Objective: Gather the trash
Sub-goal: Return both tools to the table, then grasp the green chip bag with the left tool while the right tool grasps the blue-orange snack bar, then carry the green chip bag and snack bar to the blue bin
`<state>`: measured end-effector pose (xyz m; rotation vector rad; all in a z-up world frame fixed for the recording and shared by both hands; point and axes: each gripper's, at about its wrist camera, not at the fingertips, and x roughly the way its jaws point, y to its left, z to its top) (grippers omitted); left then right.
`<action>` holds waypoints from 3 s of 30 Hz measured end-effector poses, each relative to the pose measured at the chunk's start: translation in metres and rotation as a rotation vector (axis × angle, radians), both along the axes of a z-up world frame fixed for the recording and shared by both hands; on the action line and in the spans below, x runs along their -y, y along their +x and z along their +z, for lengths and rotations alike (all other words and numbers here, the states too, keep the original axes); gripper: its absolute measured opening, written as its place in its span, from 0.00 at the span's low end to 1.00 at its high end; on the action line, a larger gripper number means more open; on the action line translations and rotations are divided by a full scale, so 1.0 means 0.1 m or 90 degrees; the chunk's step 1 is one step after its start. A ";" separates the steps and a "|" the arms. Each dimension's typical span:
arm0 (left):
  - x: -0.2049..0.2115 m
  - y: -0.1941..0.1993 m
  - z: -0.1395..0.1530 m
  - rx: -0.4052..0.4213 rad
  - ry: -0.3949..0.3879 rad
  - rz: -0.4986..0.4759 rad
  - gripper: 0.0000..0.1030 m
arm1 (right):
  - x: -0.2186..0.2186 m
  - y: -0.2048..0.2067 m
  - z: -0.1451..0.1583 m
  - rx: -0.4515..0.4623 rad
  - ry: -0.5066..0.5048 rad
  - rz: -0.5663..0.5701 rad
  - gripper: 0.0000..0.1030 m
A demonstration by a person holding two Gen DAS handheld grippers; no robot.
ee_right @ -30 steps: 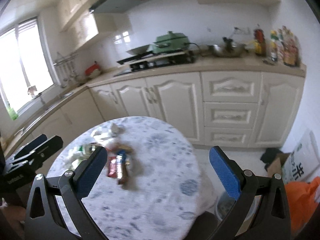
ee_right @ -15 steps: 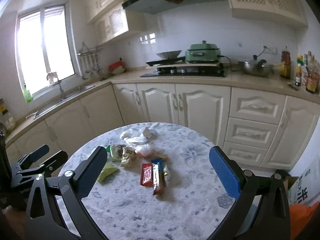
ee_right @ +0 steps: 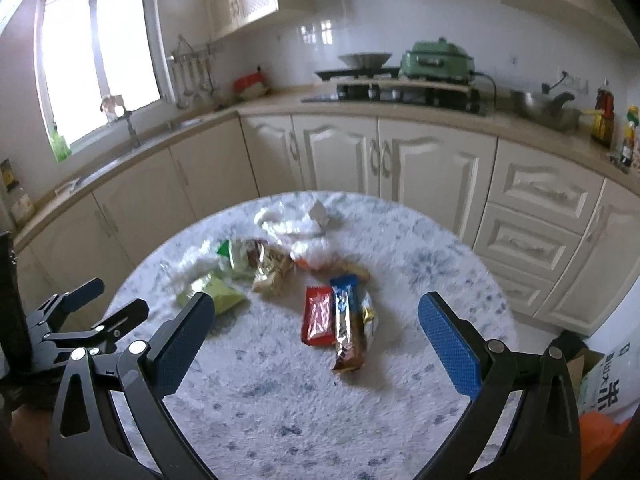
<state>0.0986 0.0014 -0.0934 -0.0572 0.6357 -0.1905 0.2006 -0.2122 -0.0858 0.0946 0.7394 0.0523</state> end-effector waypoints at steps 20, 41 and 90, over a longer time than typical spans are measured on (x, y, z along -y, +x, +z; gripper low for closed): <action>0.58 1.43 -0.57 -0.156 0.100 -0.082 0.78 | 0.36 0.43 -0.75 -0.119 0.039 -0.021 0.67; 0.74 1.68 -0.63 -0.161 0.067 -0.079 0.74 | 0.26 0.71 -1.00 -0.150 0.077 0.027 0.28; 1.36 -0.12 0.31 0.061 -0.029 -0.200 0.13 | 1.11 -0.76 0.28 0.068 0.082 -0.082 0.18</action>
